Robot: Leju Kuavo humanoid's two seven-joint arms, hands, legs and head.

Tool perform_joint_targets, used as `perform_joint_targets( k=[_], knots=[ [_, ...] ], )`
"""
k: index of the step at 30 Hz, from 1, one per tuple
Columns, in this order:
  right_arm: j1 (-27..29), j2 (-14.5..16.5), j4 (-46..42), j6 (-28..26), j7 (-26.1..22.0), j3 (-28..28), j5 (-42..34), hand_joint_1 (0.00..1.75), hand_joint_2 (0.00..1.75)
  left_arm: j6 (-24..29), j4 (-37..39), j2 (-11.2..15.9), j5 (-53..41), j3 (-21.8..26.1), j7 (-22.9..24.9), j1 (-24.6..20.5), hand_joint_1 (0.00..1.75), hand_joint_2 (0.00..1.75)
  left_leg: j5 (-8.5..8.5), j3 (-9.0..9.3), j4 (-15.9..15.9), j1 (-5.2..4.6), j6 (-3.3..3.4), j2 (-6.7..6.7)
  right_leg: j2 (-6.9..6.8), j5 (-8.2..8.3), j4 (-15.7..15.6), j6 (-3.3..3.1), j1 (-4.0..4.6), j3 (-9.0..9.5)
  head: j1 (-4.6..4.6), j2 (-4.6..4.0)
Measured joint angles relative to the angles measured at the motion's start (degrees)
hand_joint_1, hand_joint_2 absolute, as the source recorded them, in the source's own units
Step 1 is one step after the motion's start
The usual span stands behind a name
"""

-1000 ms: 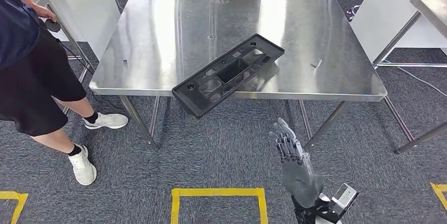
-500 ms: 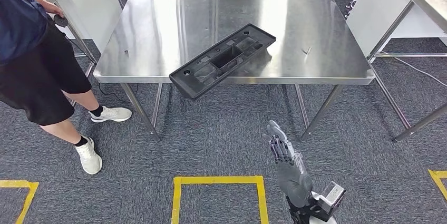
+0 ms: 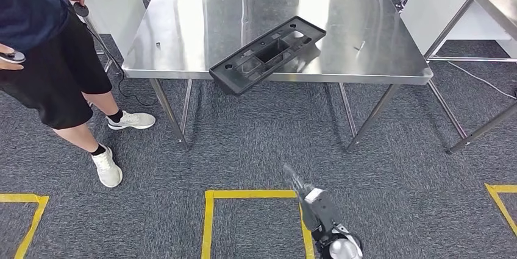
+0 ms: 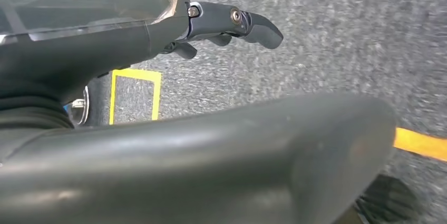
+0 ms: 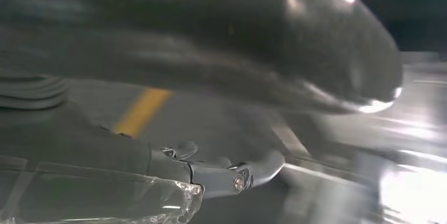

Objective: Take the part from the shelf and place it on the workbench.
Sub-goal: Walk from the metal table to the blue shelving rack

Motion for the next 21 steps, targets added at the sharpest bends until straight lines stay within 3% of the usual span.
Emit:
perform_joint_targets(
  k=[1, 2, 3, 5, 6, 7, 9, 11, 12, 13, 14, 16, 18, 19, 21],
  knots=[
    [-3.08, 0.15, 9.29, -2.72, 2.27, 0.75, 2.38, 0.0, 0.0, 0.39, 0.04, -0.13, 0.28, 0.33, 0.32, -0.01, 0.0, 0.0, 1.49, -1.68, 0.03, -0.1, -0.01, 0.1, 0.13, -1.23, -0.37, 0.01, 0.04, 2.33, 0.13, 0.0],
    [-5.88, 0.27, 17.63, -5.74, 4.43, 1.47, 4.97, 0.0, 0.0, 0.72, 0.09, -0.31, 0.42, 0.62, 0.49, -0.02, 0.0, 0.0, 2.72, -2.85, 0.05, -0.17, -0.4, 0.11, 0.21, -0.72, -4.44, 0.21, 0.29, 5.91, 0.06, 0.0],
    [-7.23, 0.36, 21.65, -7.19, 6.5, 1.78, 6.19, 0.0, 0.0, 0.86, 0.11, -0.42, 0.39, 0.71, 0.62, -0.02, 0.0, 0.0, 3.48, -3.22, -0.05, -0.2, -0.81, 0.08, 0.27, -0.95, -7.93, -0.18, 0.56, 8.0, 0.0, 0.0],
    [-9.05, 0.51, 28.49, -9.55, 11.48, 2.38, 8.61, 0.0, 0.0, 1.08, 0.18, -0.59, 0.17, 0.82, 0.97, 0.01, 0.0, 0.0, 4.85, -3.39, -0.53, -0.2, -1.65, 0.08, 0.34, -1.28, -10.34, -1.1, 1.15, 8.84, -0.13, 0.0],
    [-9.35, 0.56, 31.45, -10.29, 13.91, 2.73, 9.59, 0.0, 0.0, 1.21, 0.21, -0.62, -0.03, 0.84, 1.12, 0.09, 0.0, 0.0, 4.97, -3.54, -0.65, -0.05, -2.02, 0.0, 0.25, -0.72, -10.3, -1.55, 0.91, 8.31, -0.13, 0.0],
    [-9.43, 0.61, 33.92, -10.77, 16.05, 3.02, 10.3, 0.0, 0.0, 1.32, 0.24, -0.62, -0.28, 0.85, 1.26, 0.18, 0.0, 0.0, 4.06, -3.9, -0.23, 0.08, -2.32, -0.07, 0.14, -0.1, -10.29, -2.12, 0.73, 7.8, -0.13, 0.0],
    [-9.16, 0.78, 37.8, -11.08, 18.99, 3.39, 10.9, 0.0, 0.0, 1.44, 0.28, -0.6, -0.75, 0.87, 1.42, 0.35, 0.0, 0.0, -1.01, -5.16, 3.39, 0.24, -2.69, -0.2, -0.1, 1.35, -10.41, -3.25, 0.3, 6.5, -0.27, 0.0],
    [-8.74, 0.89, 40.46, -11.09, 20.23, 3.41, 10.91, 0.0, 0.0, 1.45, 0.29, -0.54, -1.01, 0.87, 1.45, 0.38, 0.0, 0.0, -6.73, -6.53, 10.38, 0.23, -2.96, -0.26, -0.23, 2.67, -10.33, -3.76, 0.5, 5.17, -0.38, 0.0],
    [-8.54, 0.9, 41.6, -11.09, 20.56, 3.41, 10.9, 0.0, 0.0, 1.45, 0.3, -0.5, -1.06, 0.87, 1.45, 0.38, 0.0, 0.0, -7.92, -6.83, 13.65, 0.23, -3.1, -0.28, -0.29, 3.35, -10.22, -3.73, 0.57, 4.39, -0.38, 0.0],
    [-8.4, 0.9, 42.59, -11.09, 20.77, 3.41, 10.9, 0.0, 0.0, 1.45, 0.3, -0.47, -1.09, 0.87, 1.45, 0.38, 0.0, 0.0, -7.8, -6.52, 15.7, 0.26, -3.21, -0.27, -0.34, 3.98, -10.03, -3.62, 0.62, 3.53, -0.38, 0.0],
    [-8.3, 0.9, 43.38, -11.09, 20.9, 3.41, 10.9, 0.0, 0.0, 1.44, 0.3, -0.44, -1.1, 0.87, 1.45, 0.38, 0.0, 0.0, -6.62, -5.29, 15.85, 0.31, -3.26, -0.25, -0.36, 4.55, -9.74, -3.44, 0.63, 2.55, -0.39, 0.0],
    [-8.3, 0.91, 44.57, -11.1, 21.07, 3.41, 10.9, 0.0, 0.0, 1.44, 0.3, -0.38, -1.12, 0.84, 1.45, 0.27, 0.0, 0.0, -4.62, 0.05, 10.47, 0.48, -3.24, -0.26, -0.33, 5.39, -8.81, -2.88, 0.56, 0.69, -0.42, 0.0],
    [-8.42, 0.91, 45.3, -11.16, 21.29, 3.41, 10.9, 0.0, 0.0, 1.44, 0.3, -0.35, -1.17, 0.8, 1.44, 0.03, 0.0, 0.0, -5.58, 5.38, 3.13, 0.38, -2.93, -0.42, -0.34, 6.03, -7.82, -2.18, 0.75, -0.71, -0.36, 0.0],
    [-8.52, 0.91, 45.6, -11.11, 21.7, 3.41, 10.82, 0.0, 0.0, 1.44, 0.31, -0.34, -1.25, 0.79, 1.44, -0.06, 0.0, 0.0, -6.39, 6.48, 1.14, 0.2, -2.59, -0.5, -0.37, 6.43, -7.55, -1.77, 0.86, -1.11, -0.3, 0.0],
    [-8.55, 0.87, 46.32, -10.61, 23.4, 3.31, 10.14, 0.0, 0.0, 1.42, 0.33, -0.27, -1.49, 0.77, 1.43, -0.05, 0.0, 0.0, -6.21, 6.16, 0.21, -0.22, -1.43, -0.49, -0.4, 7.36, -7.62, -0.83, 0.91, -1.64, -0.18, 0.0]
  ],
)
